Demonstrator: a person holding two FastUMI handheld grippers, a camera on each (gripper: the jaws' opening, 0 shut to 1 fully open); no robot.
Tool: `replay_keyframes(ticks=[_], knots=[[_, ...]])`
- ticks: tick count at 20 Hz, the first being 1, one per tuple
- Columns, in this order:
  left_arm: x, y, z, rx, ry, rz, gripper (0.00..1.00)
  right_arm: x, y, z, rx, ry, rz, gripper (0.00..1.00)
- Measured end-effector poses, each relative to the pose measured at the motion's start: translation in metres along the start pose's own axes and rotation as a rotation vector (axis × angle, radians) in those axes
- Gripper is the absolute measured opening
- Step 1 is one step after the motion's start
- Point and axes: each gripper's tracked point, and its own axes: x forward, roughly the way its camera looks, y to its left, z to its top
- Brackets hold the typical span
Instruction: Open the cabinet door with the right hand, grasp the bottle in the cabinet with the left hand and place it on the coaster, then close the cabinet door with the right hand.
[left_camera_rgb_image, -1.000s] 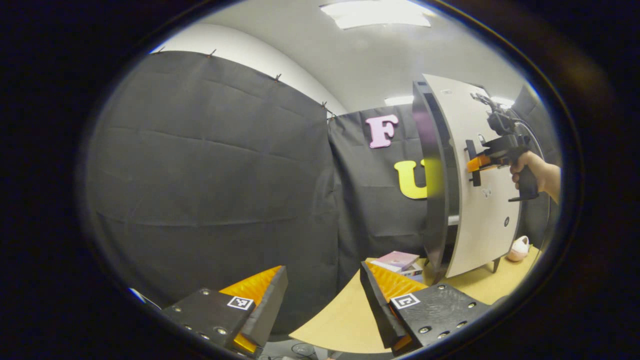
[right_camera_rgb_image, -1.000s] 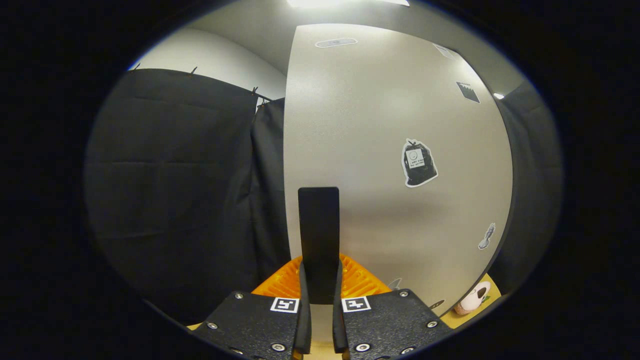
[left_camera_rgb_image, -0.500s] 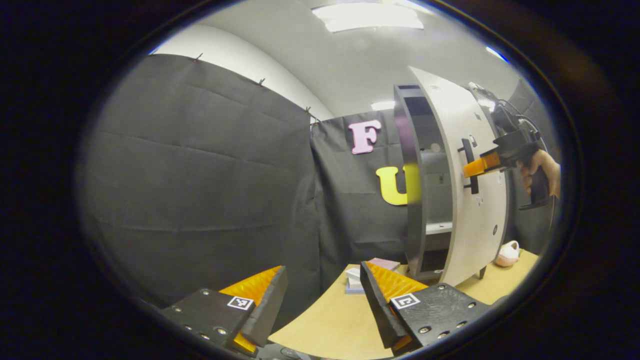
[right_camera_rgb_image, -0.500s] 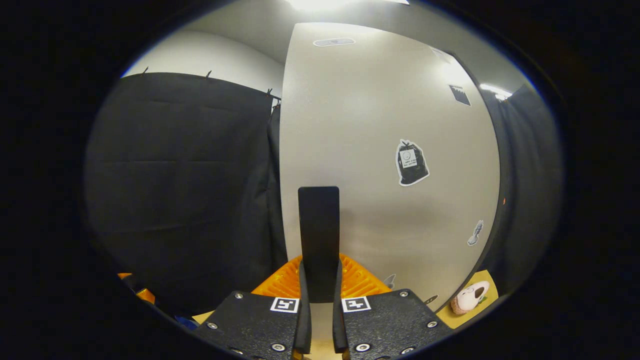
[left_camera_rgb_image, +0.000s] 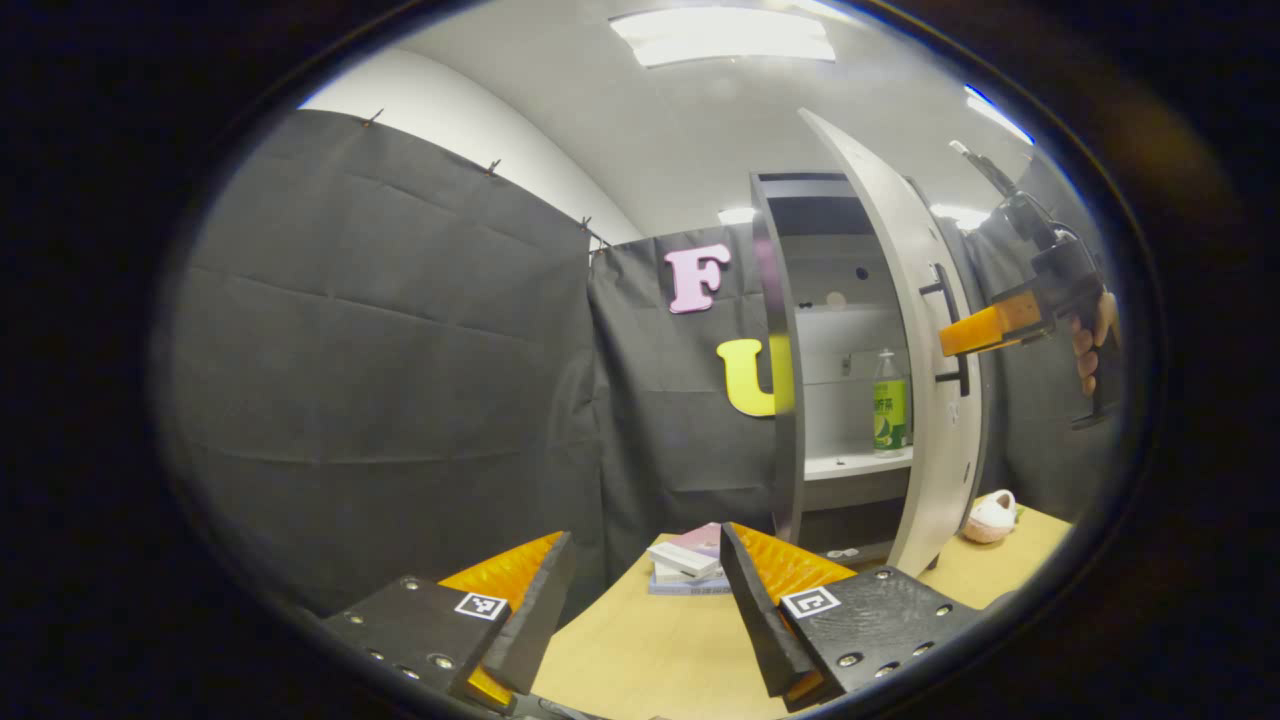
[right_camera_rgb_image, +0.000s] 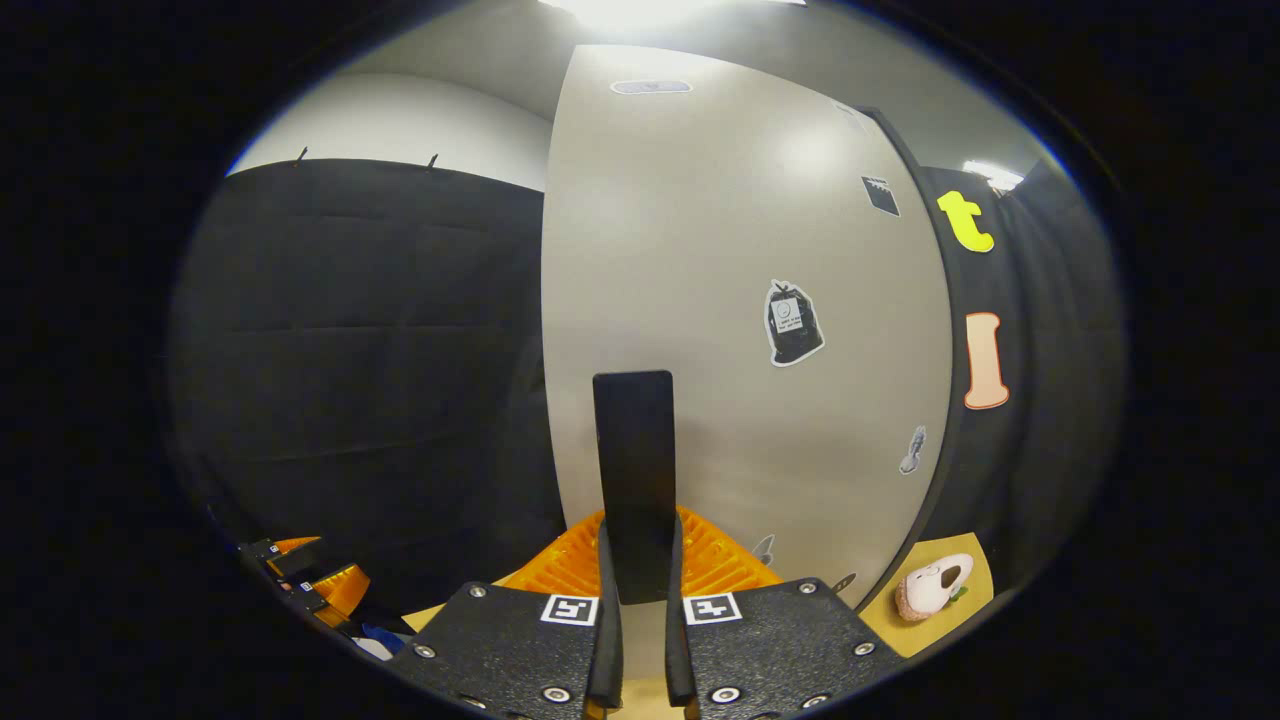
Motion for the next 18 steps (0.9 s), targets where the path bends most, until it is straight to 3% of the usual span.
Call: replay_keyframes(ticks=[10, 18], knots=[[0.008, -0.074, 0.008, 0.006, -0.016, -0.1, 0.87, -0.02, -0.015, -0.001, 0.011, -0.016, -0.005, 0.16], [0.014, -0.15, 0.017, -0.009, -0.038, -0.216, 0.84, -0.04, -0.035, -0.001, 0.025, -0.035, -0.074, 0.16]])
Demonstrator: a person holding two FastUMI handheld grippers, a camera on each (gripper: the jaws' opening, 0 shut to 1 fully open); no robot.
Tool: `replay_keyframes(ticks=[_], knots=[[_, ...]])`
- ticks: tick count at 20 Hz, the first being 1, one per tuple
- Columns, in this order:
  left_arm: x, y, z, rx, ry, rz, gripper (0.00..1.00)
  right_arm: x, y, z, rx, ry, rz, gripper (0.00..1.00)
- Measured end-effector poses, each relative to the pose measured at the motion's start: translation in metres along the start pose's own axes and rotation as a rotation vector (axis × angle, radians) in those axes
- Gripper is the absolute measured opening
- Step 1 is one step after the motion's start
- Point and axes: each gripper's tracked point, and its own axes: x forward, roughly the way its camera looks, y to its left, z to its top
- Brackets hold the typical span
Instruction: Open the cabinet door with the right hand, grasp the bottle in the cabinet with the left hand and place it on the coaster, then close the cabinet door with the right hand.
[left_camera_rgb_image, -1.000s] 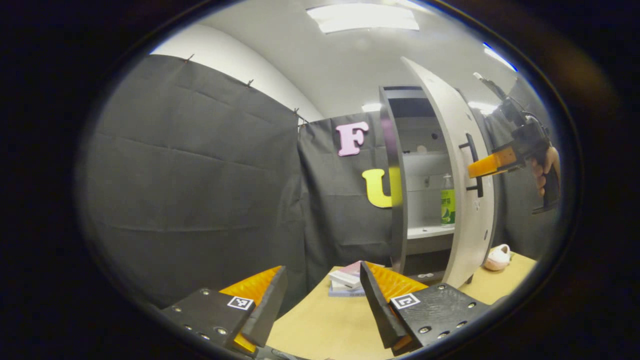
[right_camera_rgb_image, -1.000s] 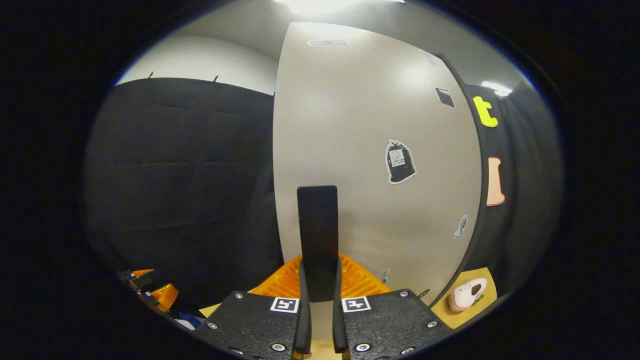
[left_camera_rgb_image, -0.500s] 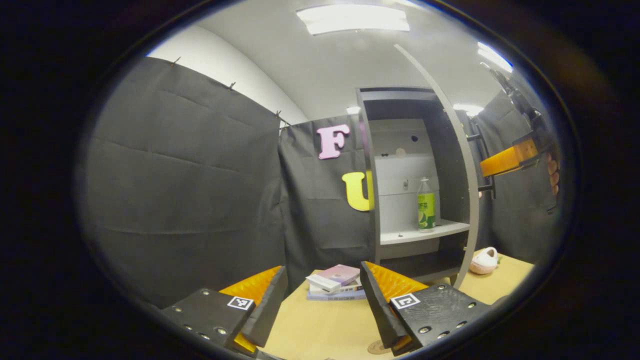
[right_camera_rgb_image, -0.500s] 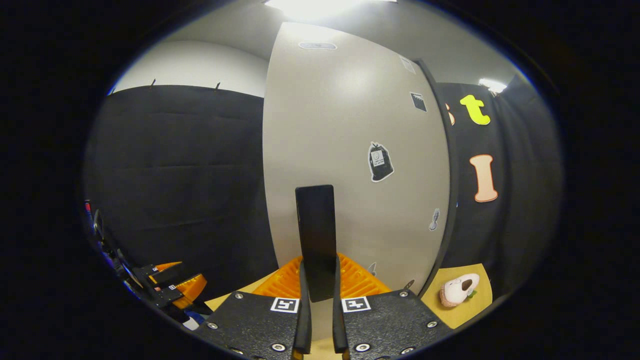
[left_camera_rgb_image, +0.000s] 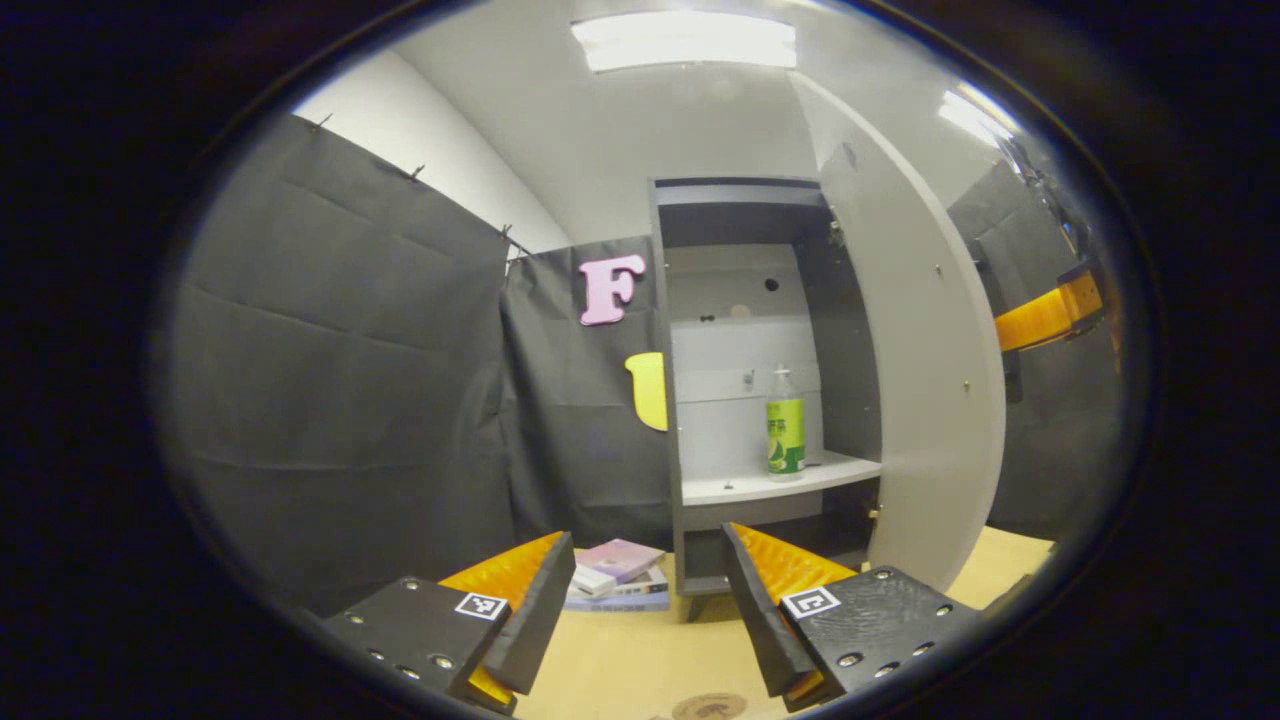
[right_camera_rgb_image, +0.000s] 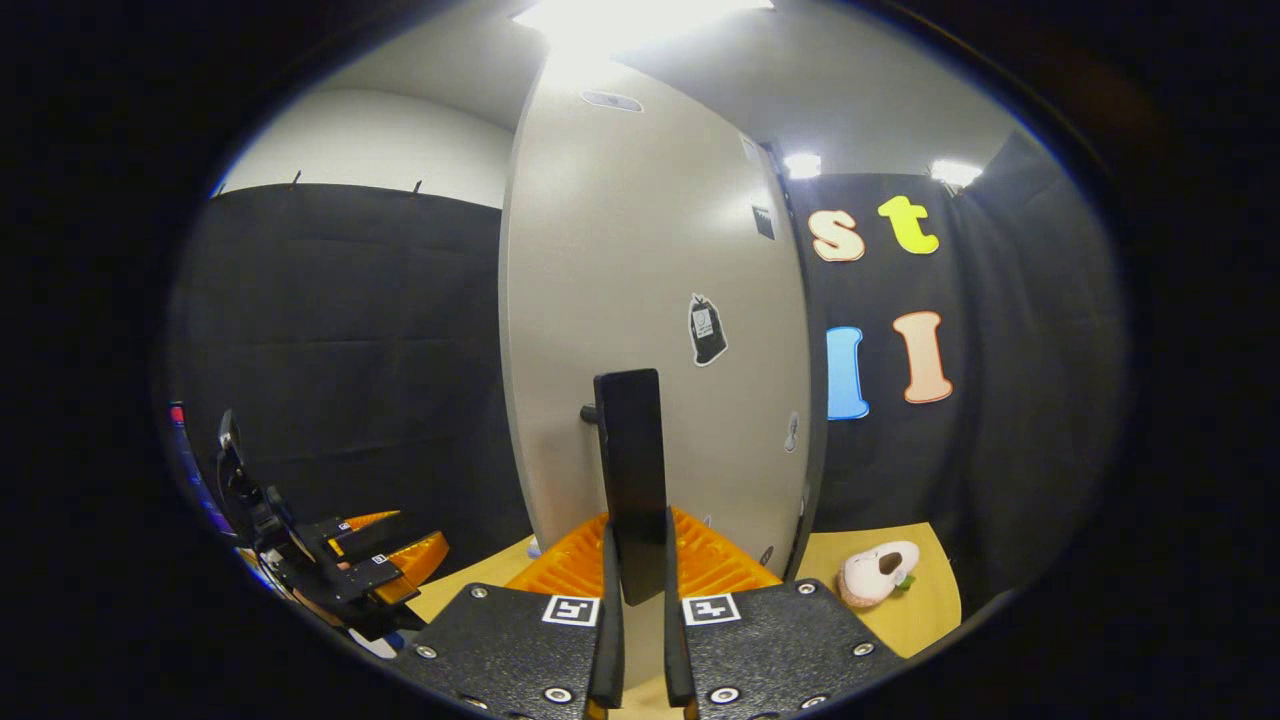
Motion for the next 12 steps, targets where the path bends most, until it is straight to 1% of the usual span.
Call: replay_keyframes(ticks=[1, 5, 6, 10, 11, 12], knots=[[0.002, -0.009, 0.0, -0.003, -0.001, -0.015, 0.87, -0.001, -0.003, 0.0, 0.003, -0.002, -0.009, 0.16], [0.006, -0.043, -0.002, -0.002, 0.004, -0.064, 0.87, -0.005, -0.012, 0.001, 0.016, -0.015, -0.042, 0.15], [0.007, -0.049, -0.004, -0.005, 0.006, -0.073, 0.83, -0.009, -0.013, 0.002, 0.025, -0.015, -0.046, 0.15], [0.004, -0.068, -0.004, -0.011, 0.011, -0.086, 0.83, -0.015, -0.019, 0.005, 0.066, -0.019, -0.052, 0.14], [0.003, -0.071, -0.004, -0.01, 0.012, -0.087, 0.87, -0.016, -0.021, 0.004, 0.065, -0.02, -0.053, 0.12], [0.001, -0.074, -0.004, -0.006, 0.013, -0.085, 0.87, -0.018, -0.022, 0.003, 0.062, -0.018, -0.054, 0.12]])
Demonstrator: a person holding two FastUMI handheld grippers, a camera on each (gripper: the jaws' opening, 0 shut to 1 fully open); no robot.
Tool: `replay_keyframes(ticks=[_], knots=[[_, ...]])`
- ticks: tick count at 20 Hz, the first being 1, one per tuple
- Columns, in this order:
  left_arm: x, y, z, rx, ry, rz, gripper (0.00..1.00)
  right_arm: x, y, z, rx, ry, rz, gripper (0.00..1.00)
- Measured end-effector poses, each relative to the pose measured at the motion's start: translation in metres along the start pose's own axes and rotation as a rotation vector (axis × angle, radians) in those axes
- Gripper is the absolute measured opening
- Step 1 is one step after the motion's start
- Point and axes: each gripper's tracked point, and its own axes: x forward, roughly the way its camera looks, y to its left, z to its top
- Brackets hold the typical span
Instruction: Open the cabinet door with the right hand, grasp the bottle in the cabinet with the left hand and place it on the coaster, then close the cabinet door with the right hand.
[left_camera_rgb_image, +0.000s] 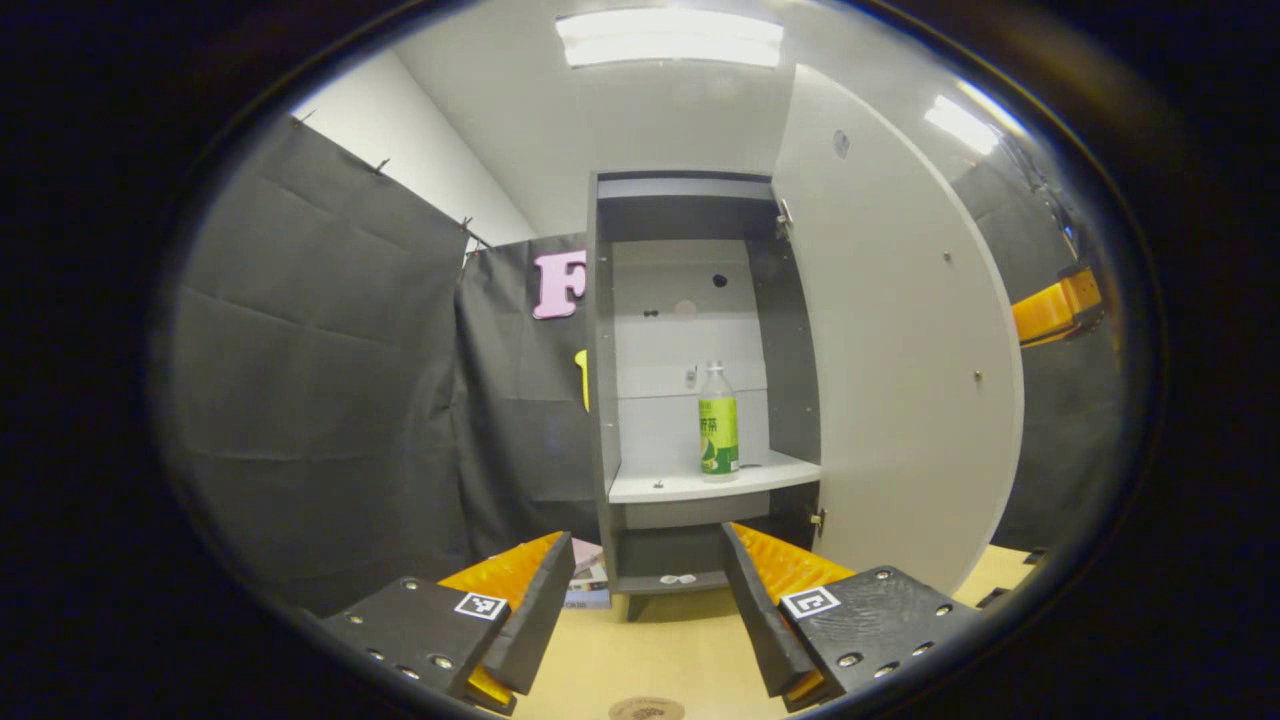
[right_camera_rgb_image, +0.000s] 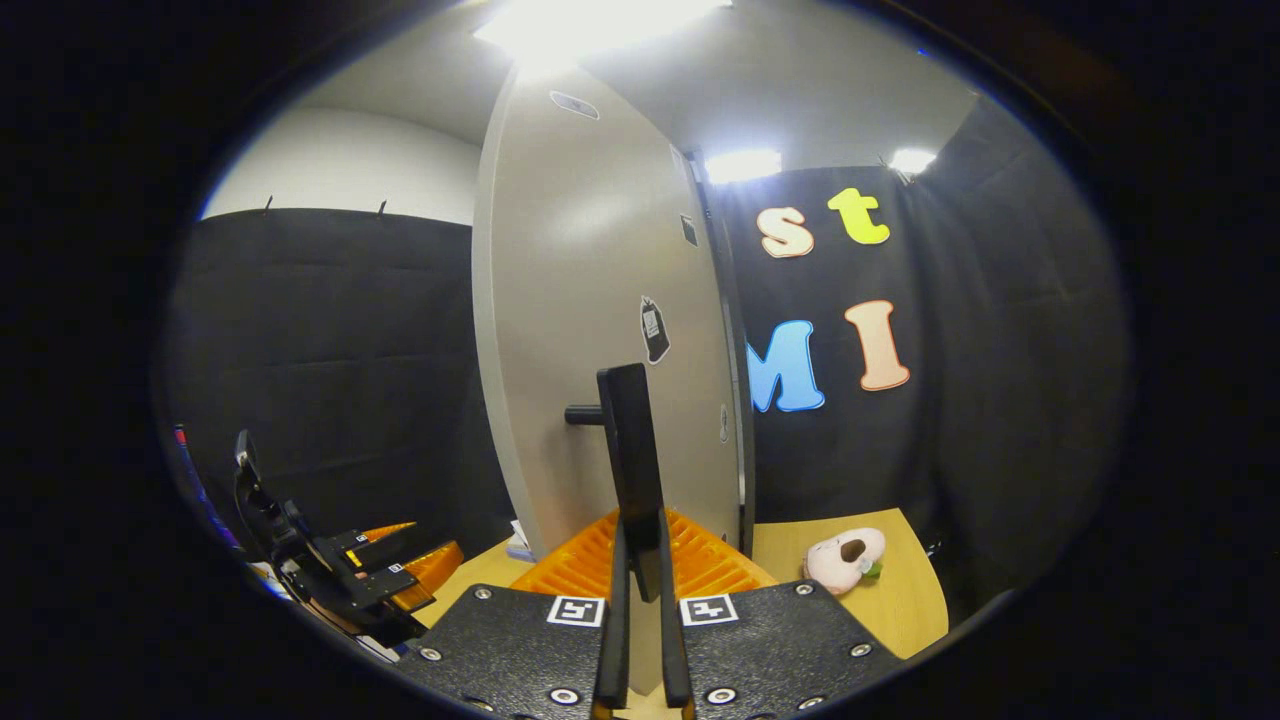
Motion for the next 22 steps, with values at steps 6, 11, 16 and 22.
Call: replay_keyframes(ticks=[6, 11, 16, 22], knots=[[-0.005, -0.013, 0.003, 0.012, 0.002, 0.027, 0.8, -0.004, -0.013, -0.007, 0.006, 0.002, -0.035, 0.13], [-0.008, -0.027, 0.008, 0.004, 0.007, 0.056, 0.8, -0.005, -0.024, -0.006, -0.016, -0.024, -0.082, 0.13], [-0.003, -0.034, 0.008, -0.018, 0.024, 0.09, 0.83, -0.012, -0.017, -0.007, 0.042, -0.036, 0.001, 0.12], [0.023, -0.036, 0.015, -0.03, 0.042, 0.083, 0.8, -0.056, -0.072, -0.029, -0.043, -0.047, -0.127, 0.33]])
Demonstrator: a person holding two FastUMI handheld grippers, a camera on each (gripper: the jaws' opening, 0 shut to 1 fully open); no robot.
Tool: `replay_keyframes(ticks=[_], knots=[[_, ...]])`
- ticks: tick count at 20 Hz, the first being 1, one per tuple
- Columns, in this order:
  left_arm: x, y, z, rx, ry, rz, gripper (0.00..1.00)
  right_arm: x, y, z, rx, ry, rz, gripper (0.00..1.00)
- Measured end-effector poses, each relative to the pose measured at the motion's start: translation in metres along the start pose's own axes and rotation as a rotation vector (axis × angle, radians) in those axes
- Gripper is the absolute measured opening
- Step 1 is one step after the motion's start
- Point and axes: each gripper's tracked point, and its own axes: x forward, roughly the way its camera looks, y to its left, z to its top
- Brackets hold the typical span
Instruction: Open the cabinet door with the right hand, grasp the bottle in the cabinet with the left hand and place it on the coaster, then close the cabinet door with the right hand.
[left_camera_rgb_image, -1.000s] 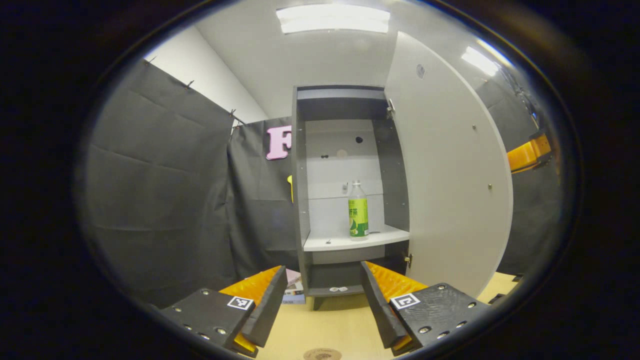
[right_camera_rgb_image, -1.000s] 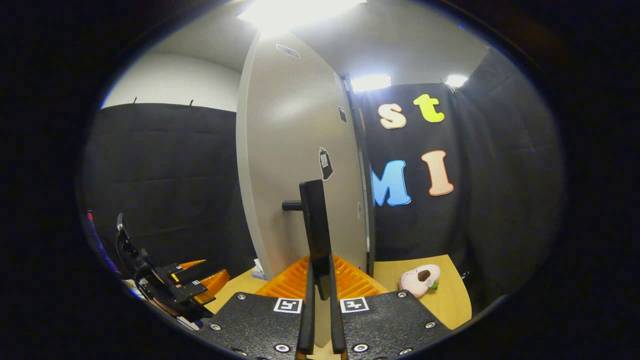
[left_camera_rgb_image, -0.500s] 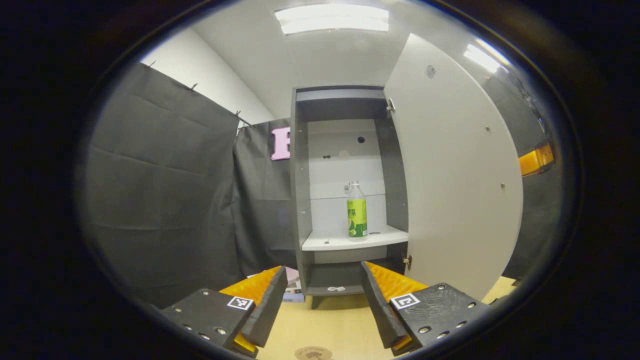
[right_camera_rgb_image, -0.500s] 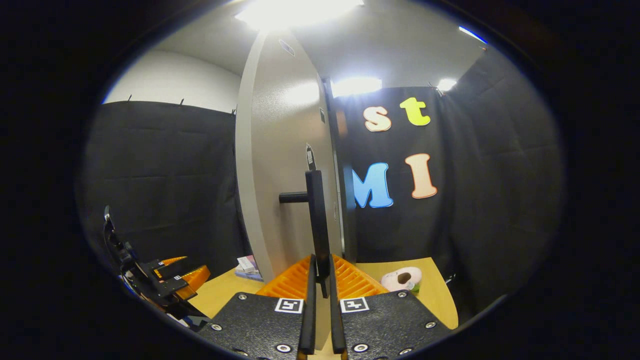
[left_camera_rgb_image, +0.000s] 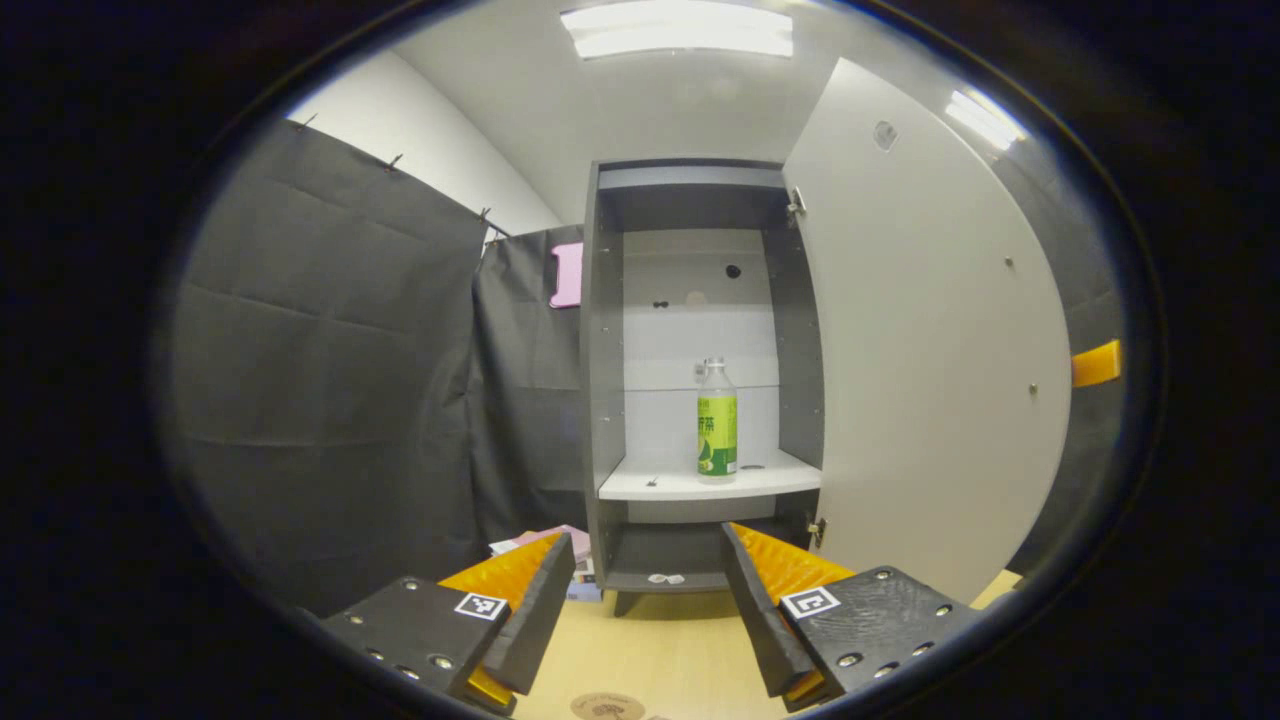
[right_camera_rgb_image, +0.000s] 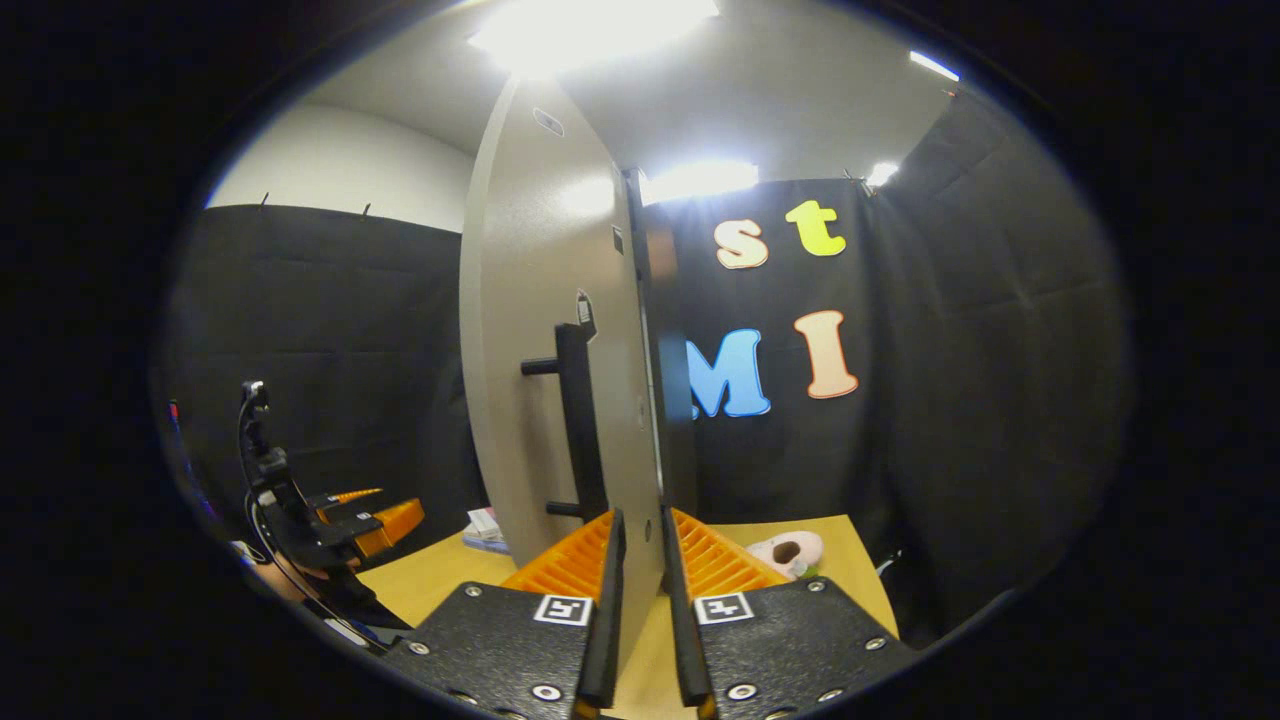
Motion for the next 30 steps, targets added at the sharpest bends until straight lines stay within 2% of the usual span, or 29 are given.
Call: replay_keyframes(ticks=[2, 3, 4, 6, 8, 14, 20, 23, 24, 28, 29, 30], knots=[[0.014, -0.003, 0.008, -0.001, -0.01, -0.012, 0.8, -0.003, -0.017, -0.01, -0.039, -0.002, -0.065, 0.62], [0.022, -0.005, 0.011, -0.007, -0.014, -0.025, 0.84, -0.005, -0.027, -0.016, -0.059, 0.003, -0.106, 0.93], [0.032, -0.008, 0.015, -0.012, -0.02, -0.039, 0.87, -0.007, -0.036, -0.021, -0.075, 0.008, -0.142, 0.96], [0.05, -0.012, 0.023, -0.012, -0.034, -0.064, 0.87, -0.007, -0.048, -0.03, -0.083, 0.019, -0.203, 0.94], [0.071, -0.014, 0.031, -0.007, -0.049, -0.089, 0.83, -0.006, -0.054, -0.035, -0.076, 0.03, -0.246, 0.97], [0.135, -0.027, 0.046, -0.026, -0.073, -0.168, 0.87, 0.004, -0.071, -0.042, -0.074, 0.04, -0.373, 0.97], [0.209, -0.05, 0.049, -0.042, -0.08, -0.256, 0.87, 0.007, -0.082, -0.049, -0.083, 0.062, -0.496, 0.96], [0.241, -0.064, 0.048, -0.051, -0.086, -0.29, 0.87, 0.009, -0.086, -0.053, -0.067, 0.07, -0.542, 0.96], [0.252, -0.068, 0.047, -0.056, -0.086, -0.302, 0.83, 0.009, -0.088, -0.054, -0.063, 0.072, -0.558, 0.96], [0.295, -0.086, 0.036, -0.068, -0.071, -0.343, 0.83, 0.01, -0.094, -0.059, -0.041, 0.083, -0.611, 0.97], [0.305, -0.089, 0.032, -0.067, -0.065, -0.348, 0.87, 0.011, -0.095, -0.061, -0.035, 0.087, -0.622, 0.96], [0.309, -0.092, 0.031, -0.066, -0.058, -0.355, 0.83, 0.012, -0.097, -0.063, -0.031, 0.093, -0.633, 0.96]])
